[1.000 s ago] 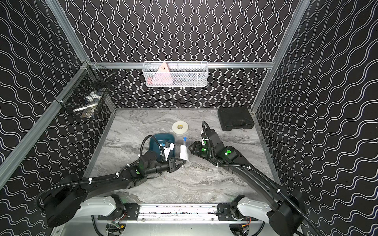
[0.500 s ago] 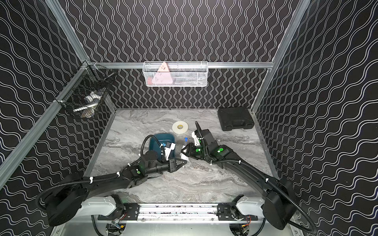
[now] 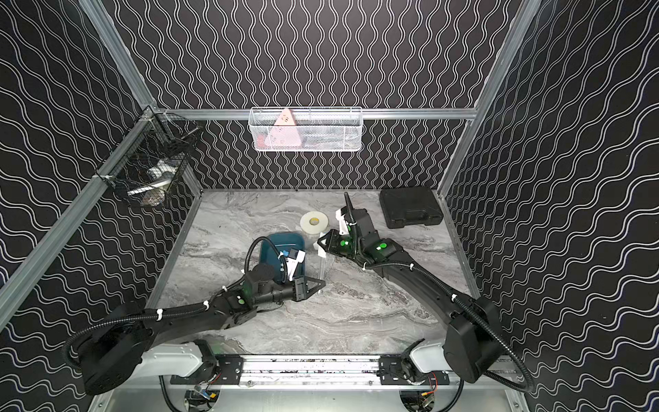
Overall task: Wipe the exteriors of test tubes
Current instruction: Wipe the dirt from the test tube.
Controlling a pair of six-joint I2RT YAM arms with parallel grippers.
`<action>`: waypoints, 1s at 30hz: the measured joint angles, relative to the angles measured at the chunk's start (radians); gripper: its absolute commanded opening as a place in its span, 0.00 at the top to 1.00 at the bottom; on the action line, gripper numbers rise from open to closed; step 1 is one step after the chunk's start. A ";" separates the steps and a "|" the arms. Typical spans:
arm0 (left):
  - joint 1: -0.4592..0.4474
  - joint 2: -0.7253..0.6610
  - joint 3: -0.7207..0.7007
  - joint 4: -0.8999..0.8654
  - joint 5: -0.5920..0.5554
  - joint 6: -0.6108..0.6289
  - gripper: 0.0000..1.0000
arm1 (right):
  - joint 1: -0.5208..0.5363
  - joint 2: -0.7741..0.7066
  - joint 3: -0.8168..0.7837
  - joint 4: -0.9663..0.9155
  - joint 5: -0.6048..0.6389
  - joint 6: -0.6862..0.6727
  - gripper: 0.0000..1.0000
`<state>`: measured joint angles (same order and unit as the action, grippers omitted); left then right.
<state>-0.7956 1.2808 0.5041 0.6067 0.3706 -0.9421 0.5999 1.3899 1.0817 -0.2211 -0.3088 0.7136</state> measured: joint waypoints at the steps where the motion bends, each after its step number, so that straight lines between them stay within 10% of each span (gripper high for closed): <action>1: 0.000 -0.002 0.000 0.000 0.000 -0.002 0.87 | 0.001 -0.005 -0.016 0.014 -0.010 0.000 0.79; 12: 0.013 0.011 -0.003 -0.026 0.018 -0.005 0.86 | 0.160 -0.138 -0.307 0.133 0.012 0.082 0.78; 30: 0.018 -0.023 -0.003 -0.024 0.011 -0.009 0.86 | 0.024 -0.041 -0.146 0.126 -0.066 -0.013 0.79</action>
<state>-0.7776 1.2575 0.5011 0.5831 0.3820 -0.9508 0.6235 1.3491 0.9360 -0.0956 -0.3752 0.7006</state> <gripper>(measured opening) 0.148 0.213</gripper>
